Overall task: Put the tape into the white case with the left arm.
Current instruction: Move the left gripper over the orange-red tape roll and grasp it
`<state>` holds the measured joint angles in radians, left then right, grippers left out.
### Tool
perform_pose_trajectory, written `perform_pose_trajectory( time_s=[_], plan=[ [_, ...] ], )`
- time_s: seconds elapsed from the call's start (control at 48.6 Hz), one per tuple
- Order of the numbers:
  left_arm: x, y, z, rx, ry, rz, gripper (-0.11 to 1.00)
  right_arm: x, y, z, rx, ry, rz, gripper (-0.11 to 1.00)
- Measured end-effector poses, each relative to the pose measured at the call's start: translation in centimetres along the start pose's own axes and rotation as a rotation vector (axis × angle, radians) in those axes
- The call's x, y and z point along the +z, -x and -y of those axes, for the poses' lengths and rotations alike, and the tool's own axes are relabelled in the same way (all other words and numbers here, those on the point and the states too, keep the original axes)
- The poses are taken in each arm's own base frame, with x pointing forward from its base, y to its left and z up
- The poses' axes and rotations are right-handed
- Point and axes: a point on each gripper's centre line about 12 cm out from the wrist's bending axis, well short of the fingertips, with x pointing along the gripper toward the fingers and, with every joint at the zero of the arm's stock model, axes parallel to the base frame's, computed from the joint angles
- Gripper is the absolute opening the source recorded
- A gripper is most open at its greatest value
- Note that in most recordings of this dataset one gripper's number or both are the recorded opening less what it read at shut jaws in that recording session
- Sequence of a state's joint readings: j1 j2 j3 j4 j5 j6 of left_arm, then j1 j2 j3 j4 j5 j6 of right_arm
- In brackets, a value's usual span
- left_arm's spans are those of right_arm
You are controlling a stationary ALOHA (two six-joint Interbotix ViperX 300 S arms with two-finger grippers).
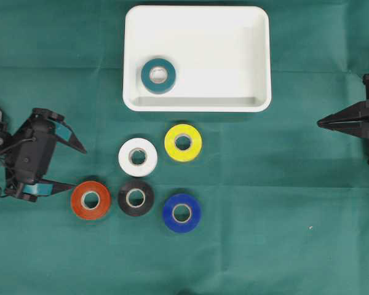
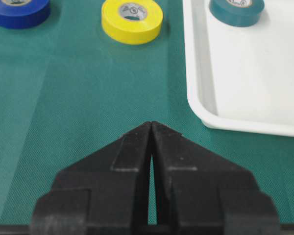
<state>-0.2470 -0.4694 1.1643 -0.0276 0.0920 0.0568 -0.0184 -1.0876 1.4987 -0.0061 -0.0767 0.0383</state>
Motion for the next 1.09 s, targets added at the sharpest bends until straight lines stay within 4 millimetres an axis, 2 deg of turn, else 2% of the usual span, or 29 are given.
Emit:
perform_pose_trajectory(
  time_s=[0.432,1.09],
  plan=[
    [0.1,-3.3,0.6,-0.019,-0.023,-0.095,0.96,0.1,0.0,0.0,0.0,-0.002,0.002,-0.09],
    [-0.4,-6.1,0.7,-0.021,-0.024,-0.159,0.96,0.0,0.0,0.0,0.0,-0.002,0.0,-0.09]
  ],
)
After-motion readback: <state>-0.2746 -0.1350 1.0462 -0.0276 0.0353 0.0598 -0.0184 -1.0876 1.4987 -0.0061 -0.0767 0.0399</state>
